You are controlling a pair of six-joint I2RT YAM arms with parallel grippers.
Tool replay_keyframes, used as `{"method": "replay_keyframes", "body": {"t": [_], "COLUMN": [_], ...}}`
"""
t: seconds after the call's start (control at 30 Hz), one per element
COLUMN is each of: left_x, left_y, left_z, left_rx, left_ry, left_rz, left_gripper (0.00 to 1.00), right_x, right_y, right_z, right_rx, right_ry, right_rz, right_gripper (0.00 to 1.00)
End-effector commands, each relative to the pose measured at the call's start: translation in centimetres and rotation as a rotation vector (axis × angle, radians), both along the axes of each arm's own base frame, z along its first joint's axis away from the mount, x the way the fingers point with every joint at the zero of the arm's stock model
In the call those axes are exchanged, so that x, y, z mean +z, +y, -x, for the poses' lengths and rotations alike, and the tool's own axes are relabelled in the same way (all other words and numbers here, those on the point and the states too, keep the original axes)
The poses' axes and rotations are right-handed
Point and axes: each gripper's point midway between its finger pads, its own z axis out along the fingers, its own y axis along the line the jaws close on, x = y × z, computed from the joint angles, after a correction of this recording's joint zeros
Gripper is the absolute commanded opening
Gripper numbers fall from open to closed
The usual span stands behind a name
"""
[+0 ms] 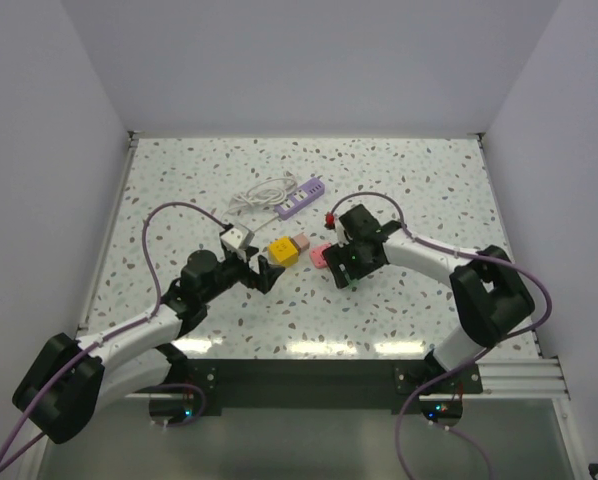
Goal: Insert the plug
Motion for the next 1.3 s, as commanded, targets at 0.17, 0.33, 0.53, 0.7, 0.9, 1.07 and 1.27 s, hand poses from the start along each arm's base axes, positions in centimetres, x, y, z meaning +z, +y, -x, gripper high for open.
{"method": "replay_keyframes", "body": {"t": [0.17, 0.33, 0.53, 0.7, 0.9, 1.07, 1.27], "left_x": [1.1, 0.9, 1.1, 1.7, 2.2, 2.2, 2.3], "left_y": [-0.1, -0.2, -0.3, -0.8, -1.9, -2.2, -2.4], "left_z": [-0.4, -0.4, -0.3, -0.1, 0.8, 1.1, 1.0], "left_rx": [0.003, -0.004, -0.01, -0.039, -0.093, -0.099, -0.101], "left_ry": [-0.048, -0.046, -0.057, -0.059, -0.01, 0.026, 0.043], "left_rz": [0.028, 0.026, 0.031, 0.049, 0.112, 0.144, 0.157], "left_gripper": [0.98, 0.98, 0.98, 0.98, 0.92, 0.92, 0.92], "right_x": [-2.0, -2.7, -1.5, 3.2, 6.9, 8.9, 10.5], "right_y": [-1.0, -0.7, -0.2, 2.6, 8.2, 11.5, 12.9], "right_z": [0.0, -0.6, -1.1, -1.2, 1.3, 2.4, 3.3], "right_rx": [-0.031, -0.036, 0.003, 0.128, 0.377, 0.472, 0.519], "right_ry": [0.029, 0.029, -0.02, -0.168, -0.279, -0.334, -0.381], "right_rz": [0.079, 0.08, 0.065, -0.022, -0.075, -0.102, -0.097], "right_gripper": [0.76, 0.62, 0.33, 0.2, 0.1, 0.07, 0.07]}}
